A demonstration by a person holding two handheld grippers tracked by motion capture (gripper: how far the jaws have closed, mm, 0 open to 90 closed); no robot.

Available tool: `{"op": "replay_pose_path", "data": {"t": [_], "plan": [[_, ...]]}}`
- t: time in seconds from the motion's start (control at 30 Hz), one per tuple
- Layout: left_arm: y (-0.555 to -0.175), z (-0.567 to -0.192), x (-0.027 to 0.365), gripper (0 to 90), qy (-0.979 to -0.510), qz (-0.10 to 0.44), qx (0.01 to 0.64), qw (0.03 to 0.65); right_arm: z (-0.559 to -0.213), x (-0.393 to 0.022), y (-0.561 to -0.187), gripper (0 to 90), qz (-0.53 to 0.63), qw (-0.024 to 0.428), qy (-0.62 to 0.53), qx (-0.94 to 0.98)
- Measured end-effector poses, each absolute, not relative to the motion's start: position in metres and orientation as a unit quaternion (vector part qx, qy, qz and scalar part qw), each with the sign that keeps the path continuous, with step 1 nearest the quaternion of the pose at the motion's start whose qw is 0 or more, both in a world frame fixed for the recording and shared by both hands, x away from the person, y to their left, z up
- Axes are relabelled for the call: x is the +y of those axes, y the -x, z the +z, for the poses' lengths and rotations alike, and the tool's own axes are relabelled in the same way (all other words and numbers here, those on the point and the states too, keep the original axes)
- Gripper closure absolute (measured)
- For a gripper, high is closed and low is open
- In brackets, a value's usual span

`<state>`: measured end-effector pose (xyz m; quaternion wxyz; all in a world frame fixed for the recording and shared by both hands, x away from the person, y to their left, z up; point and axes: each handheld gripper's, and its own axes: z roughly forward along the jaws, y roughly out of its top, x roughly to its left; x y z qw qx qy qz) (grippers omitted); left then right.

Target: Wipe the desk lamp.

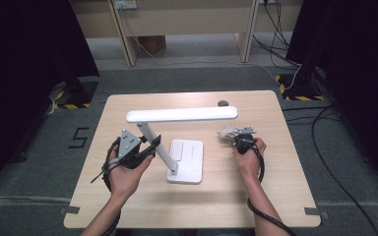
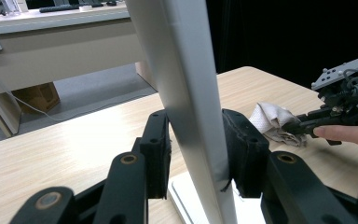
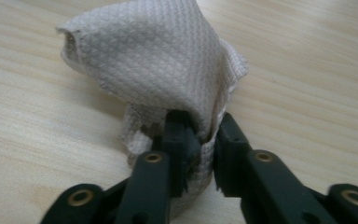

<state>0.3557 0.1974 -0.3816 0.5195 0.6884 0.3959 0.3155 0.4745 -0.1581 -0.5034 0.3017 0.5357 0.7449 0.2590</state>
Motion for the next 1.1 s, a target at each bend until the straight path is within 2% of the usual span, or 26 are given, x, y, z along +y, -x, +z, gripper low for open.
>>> {"op": "replay_pose_path", "data": {"t": [0.07,0.17,0.37,0.43,0.53,0.63,0.7,0.9,1.1], "plan": [[-0.354,-0.382,0.197,62.4,-0.689,0.315,0.396,0.520,-0.503,-0.160,-0.473,62.3,0.263,0.304,-0.539,0.740],[-0.353,-0.382,0.198,61.9,-0.689,0.315,0.395,0.520,-0.500,-0.162,-0.467,56.2,0.273,0.309,-0.542,0.732],[-0.348,-0.382,0.198,61.2,-0.691,0.313,0.392,0.521,-0.482,-0.171,-0.451,51.3,0.294,0.330,-0.548,0.711],[-0.347,-0.382,0.198,60.9,-0.690,0.313,0.392,0.522,-0.474,-0.172,-0.444,54.1,0.305,0.334,-0.541,0.709],[-0.346,-0.383,0.197,60.6,-0.690,0.315,0.392,0.521,-0.464,-0.164,-0.431,64.9,0.330,0.328,-0.515,0.720],[-0.345,-0.383,0.197,60.6,-0.688,0.314,0.393,0.523,-0.459,-0.148,-0.420,76.6,0.356,0.295,-0.487,0.741],[-0.344,-0.383,0.197,60.6,-0.687,0.314,0.394,0.524,-0.461,-0.135,-0.415,81.1,0.364,0.265,-0.469,0.760],[-0.344,-0.383,0.197,60.6,-0.688,0.311,0.393,0.525,-0.485,-0.105,-0.414,83.5,0.361,0.215,-0.439,0.794],[-0.345,-0.384,0.197,60.5,-0.688,0.313,0.392,0.525,-0.500,-0.085,-0.410,82.8,0.360,0.198,-0.428,0.805]]}}
